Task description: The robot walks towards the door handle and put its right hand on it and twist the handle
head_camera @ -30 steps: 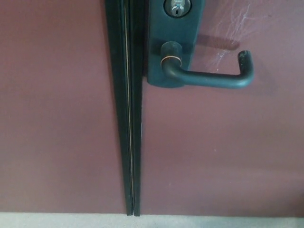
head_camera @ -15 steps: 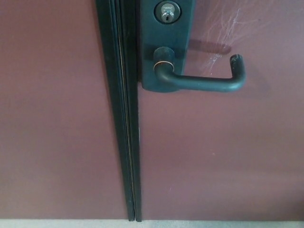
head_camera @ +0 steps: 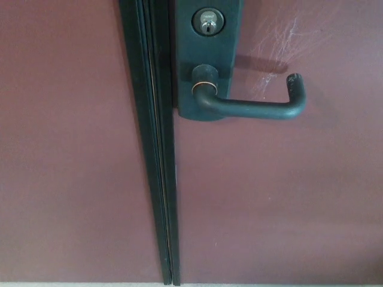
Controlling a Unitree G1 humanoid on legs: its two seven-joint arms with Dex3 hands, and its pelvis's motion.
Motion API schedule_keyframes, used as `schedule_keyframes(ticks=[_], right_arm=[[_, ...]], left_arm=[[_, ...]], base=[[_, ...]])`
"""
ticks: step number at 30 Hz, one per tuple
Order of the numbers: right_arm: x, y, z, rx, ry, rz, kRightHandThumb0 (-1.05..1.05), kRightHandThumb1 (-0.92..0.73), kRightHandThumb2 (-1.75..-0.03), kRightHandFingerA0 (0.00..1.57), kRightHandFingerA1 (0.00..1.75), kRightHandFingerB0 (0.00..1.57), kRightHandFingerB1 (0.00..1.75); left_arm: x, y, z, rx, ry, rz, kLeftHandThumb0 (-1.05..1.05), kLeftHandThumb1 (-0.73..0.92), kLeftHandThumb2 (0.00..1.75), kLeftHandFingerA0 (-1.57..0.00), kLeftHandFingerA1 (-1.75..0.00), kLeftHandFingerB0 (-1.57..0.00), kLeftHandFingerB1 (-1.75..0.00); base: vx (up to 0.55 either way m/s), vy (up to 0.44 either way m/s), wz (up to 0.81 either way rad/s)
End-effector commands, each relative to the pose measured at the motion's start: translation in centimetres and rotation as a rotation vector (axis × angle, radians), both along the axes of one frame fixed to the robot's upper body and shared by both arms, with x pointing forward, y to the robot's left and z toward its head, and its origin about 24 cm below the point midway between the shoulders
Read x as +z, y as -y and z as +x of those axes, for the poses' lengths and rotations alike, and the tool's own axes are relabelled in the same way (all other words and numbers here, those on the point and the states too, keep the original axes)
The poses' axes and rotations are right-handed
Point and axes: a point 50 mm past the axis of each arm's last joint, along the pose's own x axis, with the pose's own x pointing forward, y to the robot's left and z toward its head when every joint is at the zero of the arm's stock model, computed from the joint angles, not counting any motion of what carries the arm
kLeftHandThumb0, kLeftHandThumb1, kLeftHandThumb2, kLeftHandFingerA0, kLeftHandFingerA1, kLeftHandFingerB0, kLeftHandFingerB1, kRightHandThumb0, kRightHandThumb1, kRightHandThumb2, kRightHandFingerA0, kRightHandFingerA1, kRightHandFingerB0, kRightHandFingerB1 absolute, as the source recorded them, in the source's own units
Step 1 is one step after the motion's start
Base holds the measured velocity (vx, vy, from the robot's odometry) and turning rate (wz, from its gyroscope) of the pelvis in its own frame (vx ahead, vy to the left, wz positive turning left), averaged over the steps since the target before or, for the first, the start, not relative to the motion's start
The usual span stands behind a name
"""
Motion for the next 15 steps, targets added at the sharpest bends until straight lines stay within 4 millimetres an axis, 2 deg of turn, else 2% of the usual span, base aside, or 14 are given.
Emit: schedule_keyframes(ticks=[1, 3, 4, 5, 8, 9, 10, 13, 14, 15], right_arm=[[-18.3, -1.0, -3.9, -0.166, -0.383, -0.066, -0.35, -0.35, -0.93, 0.02, 0.48, 0.0, 0.49], [-18.4, -1.0, -3.9, -0.166, -0.38, -0.07, -0.35, -0.35, -0.93, 0.02, 0.48, 0.0, 0.49], [-25.4, -2.2, -2.1, -0.23, -0.443, 0.137, -0.35, -0.36, -0.93, 0.01, 0.48, 0.0, 0.49], [-26.2, -2.5, -1.9, -0.233, -0.451, 0.155, -0.35, -0.36, -0.93, 0.01, 0.48, 0.0, 0.49], [-26.3, -2.5, -1.8, -0.232, -0.446, 0.151, -0.35, -0.36, -0.93, 0.01, 0.48, 0.0, 0.49], [-30.8, -5.2, 0.2, -0.303, -0.522, 0.229, -0.71, -0.48, -0.81, 0.18, 0.44, 0.06, 0.3], [-32.6, -6.3, 0.3, -0.33, -0.569, 0.213, -0.73, -0.48, -0.82, 0.19, 0.45, 0.04, 0.3], [-33.0, -6.5, 0.3, -0.333, -0.571, 0.207, -0.73, -0.48, -0.82, 0.19, 0.45, 0.04, 0.3], [-35.2, -7.3, -0.6, -0.347, -0.655, 0.124, -0.7, -0.6, -0.58, 0.25, 0.33, 0.12, 0.26], [-36.6, -8.0, -1.5, -0.347, -0.712, 0.056, -0.73, -0.61, -0.59, 0.25, 0.33, 0.12, 0.26]], left_arm=[[-0.6, 0.7, -1.3, -0.005, -0.011, -0.076, -0.3, 0.5, 0.56, -0.74, -0.49, -0.57, -0.42], [-0.6, 0.7, -1.3, -0.005, -0.011, -0.076, -0.3, 0.5, 0.56, -0.74, -0.49, -0.57, -0.42], [-0.8, 1.0, -1.6, 0.007, -0.005, -0.09, -0.3, 0.5, 0.55, -0.75, -0.51, -0.58, -0.41], [-0.9, 1.1, -1.6, 0.008, -0.005, -0.091, -0.3, 0.5, 0.55, -0.75, -0.51, -0.58, -0.41], [-0.9, 1.1, -1.6, 0.008, -0.005, -0.091, -0.3, 0.5, 0.55, -0.75, -0.51, -0.58, -0.41], [-1.0, 1.3, -1.1, -0.01, -0.011, -0.084, -0.31, 0.5, 0.56, -0.74, -0.51, -0.57, -0.41], [-1.0, 1.4, -1.1, -0.008, -0.012, -0.081, -0.31, 0.5, 0.56, -0.74, -0.51, -0.57, -0.41], [-1.0, 1.4, -1.1, -0.008, -0.012, -0.081, -0.31, 0.5, 0.56, -0.74, -0.51, -0.57, -0.41], [-1.0, 1.4, -1.2, -0.014, -0.015, -0.077, -0.31, 0.5, 0.56, -0.74, -0.51, -0.57, -0.42], [-1.0, 1.4, -1.2, -0.018, -0.018, -0.075, -0.31, 0.5, 0.56, -0.74, -0.51, -0.57, -0.42]], base=[[0.0, 0.0, 0.0], [0.0, 0.0, 0.0], [0.0, 0.0, 0.0], [0.0, 0.0, 0.0], [0.0, 0.0, 0.0], [0.0, 0.0, 0.0], [0.0, 0.0, 0.0], [0.0, 0.0, 0.0], [0.0, 0.0, 0.0], [0.0, 0.0, 0.0]])
